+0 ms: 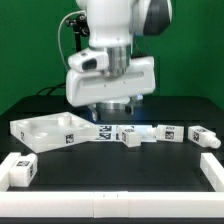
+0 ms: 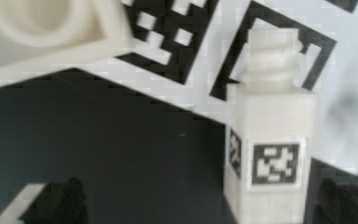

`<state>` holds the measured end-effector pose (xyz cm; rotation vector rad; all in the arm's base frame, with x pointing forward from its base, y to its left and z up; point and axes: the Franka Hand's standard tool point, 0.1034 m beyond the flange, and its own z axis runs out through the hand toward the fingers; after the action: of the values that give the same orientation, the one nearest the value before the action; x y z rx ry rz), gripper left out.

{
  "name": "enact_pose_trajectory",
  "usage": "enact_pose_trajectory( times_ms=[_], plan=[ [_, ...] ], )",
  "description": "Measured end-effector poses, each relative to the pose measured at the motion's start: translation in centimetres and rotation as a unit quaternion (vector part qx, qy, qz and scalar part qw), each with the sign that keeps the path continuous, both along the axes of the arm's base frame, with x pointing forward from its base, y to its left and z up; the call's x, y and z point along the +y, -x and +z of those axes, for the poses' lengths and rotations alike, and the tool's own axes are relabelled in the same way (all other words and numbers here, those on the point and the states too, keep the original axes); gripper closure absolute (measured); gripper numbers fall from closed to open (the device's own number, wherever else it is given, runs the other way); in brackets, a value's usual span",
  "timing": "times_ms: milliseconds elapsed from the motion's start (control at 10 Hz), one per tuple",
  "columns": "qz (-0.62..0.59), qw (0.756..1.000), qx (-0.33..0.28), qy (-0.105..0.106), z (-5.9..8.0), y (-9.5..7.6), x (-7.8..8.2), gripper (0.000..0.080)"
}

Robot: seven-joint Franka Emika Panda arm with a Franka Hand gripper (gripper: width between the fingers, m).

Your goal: Assemble one leg

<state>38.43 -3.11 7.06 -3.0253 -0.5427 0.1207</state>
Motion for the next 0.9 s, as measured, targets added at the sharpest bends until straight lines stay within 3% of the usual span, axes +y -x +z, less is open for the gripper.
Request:
enact_pose_trajectory(
  times_ms=[100,200,300,700,800,900],
  plan=[
    [0.002,1.000,0.002,-0.002,0.8,-0.1,-0.9,0.0151],
    [0.023,1.000,-0.006,-0.004,1.3,-0.1,-3.0,0.0151],
    [0.023,1.000,-0.007,-0.007,1.1,0.1,-4.1,0.0151],
    [0.024,1.000,-0.005,-0.007,1.0,0.1,-3.7,0.0151],
    [0.039,0.999,-0.007,-0.007,0.8,0.2,-4.2,0.0151],
    [0.061,0.998,-0.005,-0.007,0.3,0.7,-6.2,0.0151]
  ],
)
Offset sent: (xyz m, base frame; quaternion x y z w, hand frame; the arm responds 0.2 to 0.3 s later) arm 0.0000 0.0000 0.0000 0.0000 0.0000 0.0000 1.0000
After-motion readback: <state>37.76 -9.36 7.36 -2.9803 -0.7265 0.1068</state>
